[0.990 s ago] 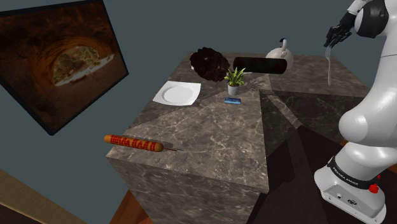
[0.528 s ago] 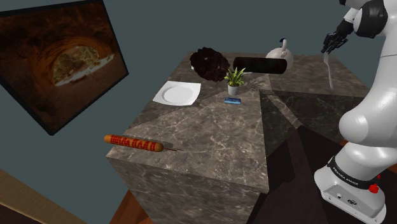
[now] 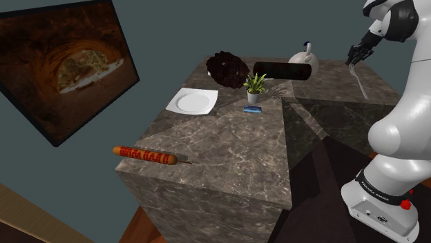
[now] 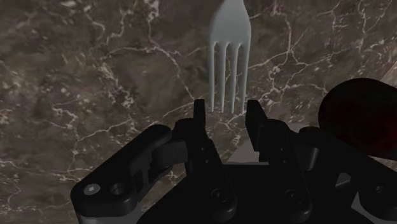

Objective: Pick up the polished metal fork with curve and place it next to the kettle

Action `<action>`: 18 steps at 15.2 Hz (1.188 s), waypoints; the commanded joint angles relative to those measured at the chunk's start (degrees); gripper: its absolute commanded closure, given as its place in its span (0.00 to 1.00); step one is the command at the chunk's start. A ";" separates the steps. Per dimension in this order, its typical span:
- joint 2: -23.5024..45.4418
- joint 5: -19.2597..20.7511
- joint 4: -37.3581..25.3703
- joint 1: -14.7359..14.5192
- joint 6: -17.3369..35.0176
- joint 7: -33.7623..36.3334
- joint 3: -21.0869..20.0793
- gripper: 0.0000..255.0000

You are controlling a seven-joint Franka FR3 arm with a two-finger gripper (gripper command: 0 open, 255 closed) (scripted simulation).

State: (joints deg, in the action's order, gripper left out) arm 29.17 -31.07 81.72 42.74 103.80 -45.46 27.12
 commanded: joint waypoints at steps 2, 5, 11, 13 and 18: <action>0.56 -0.45 1.55 -0.20 1.95 -0.66 -0.23 1.00; 1.18 -0.94 2.90 -0.26 3.72 -1.43 -0.45 1.00; 2.70 -2.09 5.16 -0.25 7.09 -2.98 -1.00 1.00; 3.43 -2.60 5.92 -0.20 8.41 -3.62 -1.26 1.00; 3.43 -2.60 5.92 -0.20 8.41 -3.62 -1.26 1.00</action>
State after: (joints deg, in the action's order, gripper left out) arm 32.60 -33.67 87.63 42.54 112.19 -49.08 25.87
